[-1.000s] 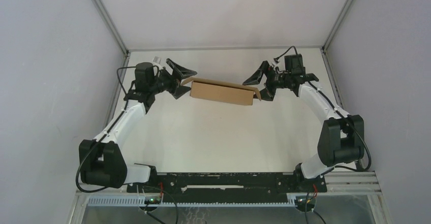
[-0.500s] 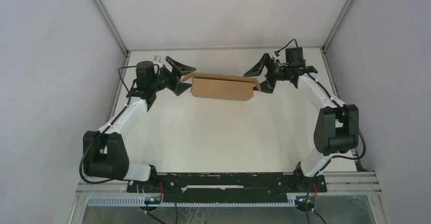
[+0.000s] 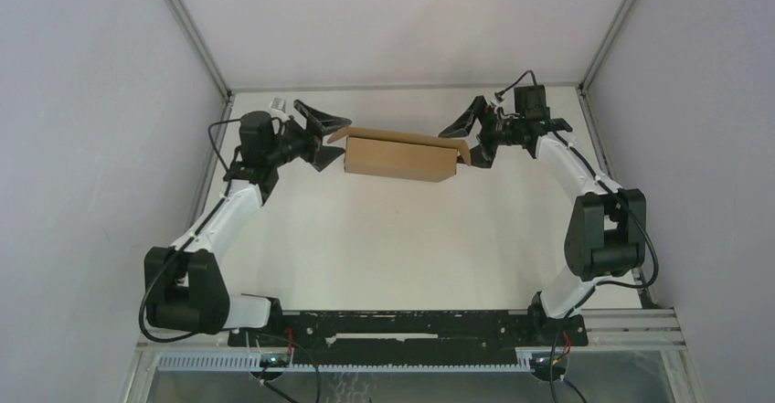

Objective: Fold the paper box

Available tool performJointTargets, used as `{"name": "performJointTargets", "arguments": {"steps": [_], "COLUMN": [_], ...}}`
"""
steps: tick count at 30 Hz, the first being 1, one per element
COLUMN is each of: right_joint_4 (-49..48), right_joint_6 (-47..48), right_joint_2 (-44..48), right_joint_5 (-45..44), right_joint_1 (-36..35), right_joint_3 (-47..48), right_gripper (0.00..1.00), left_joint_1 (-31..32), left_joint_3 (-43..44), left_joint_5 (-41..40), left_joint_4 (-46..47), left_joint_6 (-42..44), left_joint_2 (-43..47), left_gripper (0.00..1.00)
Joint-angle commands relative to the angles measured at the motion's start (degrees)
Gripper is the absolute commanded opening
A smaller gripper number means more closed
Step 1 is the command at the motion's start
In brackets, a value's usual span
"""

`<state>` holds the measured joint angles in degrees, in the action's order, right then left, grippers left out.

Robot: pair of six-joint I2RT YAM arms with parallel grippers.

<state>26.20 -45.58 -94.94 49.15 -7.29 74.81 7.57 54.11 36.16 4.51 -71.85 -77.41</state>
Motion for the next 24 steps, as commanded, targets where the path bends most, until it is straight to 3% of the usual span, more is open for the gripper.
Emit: {"name": "performJointTargets", "arguments": {"steps": [1, 15, 24], "right_joint_4": [-2.3, 1.2, 1.1], "right_joint_6": [-4.4, -6.4, -7.1], "right_joint_2": [4.4, 7.9, 7.8], "right_joint_5": [9.7, 8.1, 7.7], "right_joint_1": [-3.8, -3.9, -4.0], "right_joint_3": [3.4, 3.4, 2.2], "right_gripper": [1.0, 1.0, 1.0], "left_joint_1": [3.4, 3.4, 3.4], "left_joint_3": [-3.3, -10.1, -9.4], "left_joint_5": [12.5, 12.3, 12.2], "left_joint_4": [2.5, 2.6, 2.6], "left_joint_6": [-5.5, -6.0, -6.4], "left_joint_2": [3.5, 9.2, 8.8], "left_gripper": [1.0, 1.0, 1.0]}}
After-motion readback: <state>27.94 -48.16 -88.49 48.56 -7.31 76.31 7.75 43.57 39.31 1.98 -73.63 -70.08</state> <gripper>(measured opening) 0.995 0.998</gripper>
